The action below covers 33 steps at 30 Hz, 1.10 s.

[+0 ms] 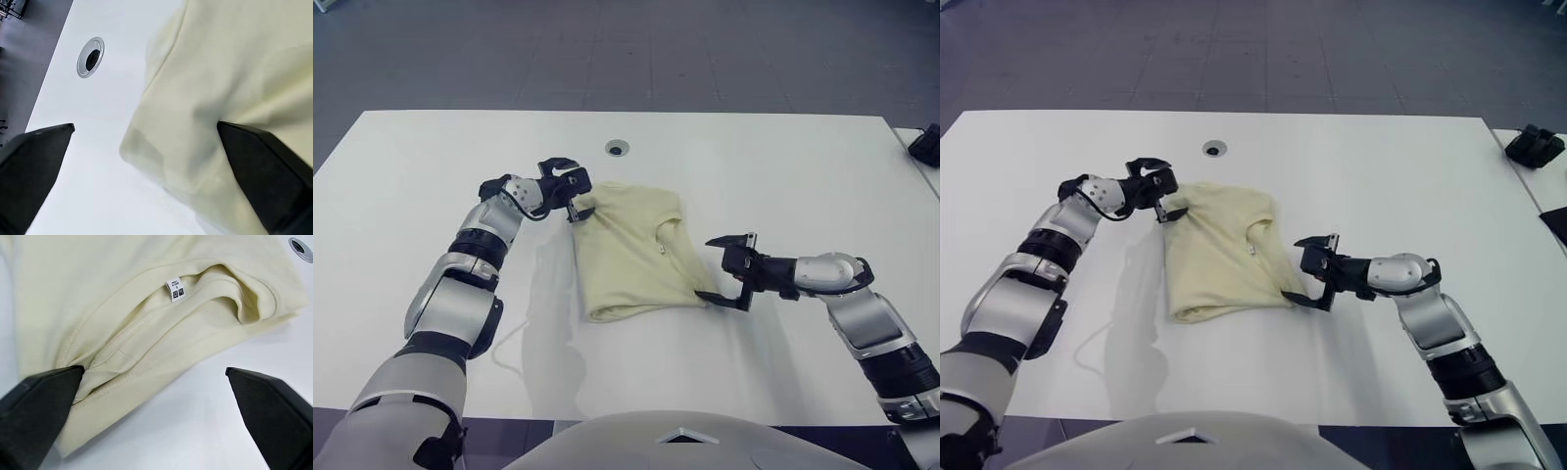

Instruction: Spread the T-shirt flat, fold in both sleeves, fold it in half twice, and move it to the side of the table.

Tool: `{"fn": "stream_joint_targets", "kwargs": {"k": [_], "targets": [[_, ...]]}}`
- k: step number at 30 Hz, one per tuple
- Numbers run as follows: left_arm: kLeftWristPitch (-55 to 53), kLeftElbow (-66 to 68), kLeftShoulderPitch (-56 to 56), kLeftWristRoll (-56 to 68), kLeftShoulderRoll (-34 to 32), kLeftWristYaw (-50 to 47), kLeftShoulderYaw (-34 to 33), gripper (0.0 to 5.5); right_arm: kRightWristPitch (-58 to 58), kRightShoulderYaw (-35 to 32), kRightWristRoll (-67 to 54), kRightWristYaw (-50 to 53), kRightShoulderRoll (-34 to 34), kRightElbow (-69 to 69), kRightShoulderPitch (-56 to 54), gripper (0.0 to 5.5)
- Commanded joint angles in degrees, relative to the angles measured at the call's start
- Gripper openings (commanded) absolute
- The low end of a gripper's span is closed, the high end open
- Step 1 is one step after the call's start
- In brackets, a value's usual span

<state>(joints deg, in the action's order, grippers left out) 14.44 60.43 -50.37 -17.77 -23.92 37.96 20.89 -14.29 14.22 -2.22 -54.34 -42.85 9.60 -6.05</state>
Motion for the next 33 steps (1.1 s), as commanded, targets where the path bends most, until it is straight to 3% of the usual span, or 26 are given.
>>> {"fn": "stream_joint_targets", "kwargs": {"k": [1, 5, 8, 10, 15, 19, 25, 33], "targets": [[2.08, -0.99, -1.25, 4.57, 0.09, 5.2, -3.82, 5.4, -2.65, -1.9, -1.24, 2.77, 3.06, 0.42, -3.11, 5.38], [-0.06, -13.55, 1.52, 11.9, -3.51, 11.47, -9.49, 5.4, -7.2, -8.05, -8.1, 4.7, 5.99, 5.27, -9.03, 5.38], [-4.88, -30.87, 8.71, 17.25, -8.67, 16.59, -13.11, 5.4, -7.69, -10.42, -9.35, 4.03, 3.62, 7.71, -8.33, 5.38], [-3.23, -40.18, 17.18, 16.56, -14.34, 20.6, -12.09, 5.4, -0.72, -10.68, -3.86, 3.74, -1.2, 6.53, -3.17, 5.38], [5.9, -48.35, 36.36, 13.14, -28.11, 26.63, -11.41, 5.4, 15.86, -11.11, 7.21, 2.03, -13.24, 0.66, 9.05, 5.38], [11.23, -51.78, 42.14, 14.47, -33.33, 29.73, -12.32, 5.4, 26.73, -13.82, 12.06, 4.16, -17.87, -0.77, 17.92, 5.38], [22.76, -54.76, 45.67, 2.84, -28.28, 18.25, -8.51, 5.4, 31.99, -10.84, 15.63, 9.03, -13.75, -1.29, 16.83, 5.38], [21.86, -60.63, 50.61, -4.47, -25.38, 10.84, -4.27, 5.4, 37.04, -2.83, 19.85, 10.07, -8.75, -4.02, 8.85, 5.38]]}}
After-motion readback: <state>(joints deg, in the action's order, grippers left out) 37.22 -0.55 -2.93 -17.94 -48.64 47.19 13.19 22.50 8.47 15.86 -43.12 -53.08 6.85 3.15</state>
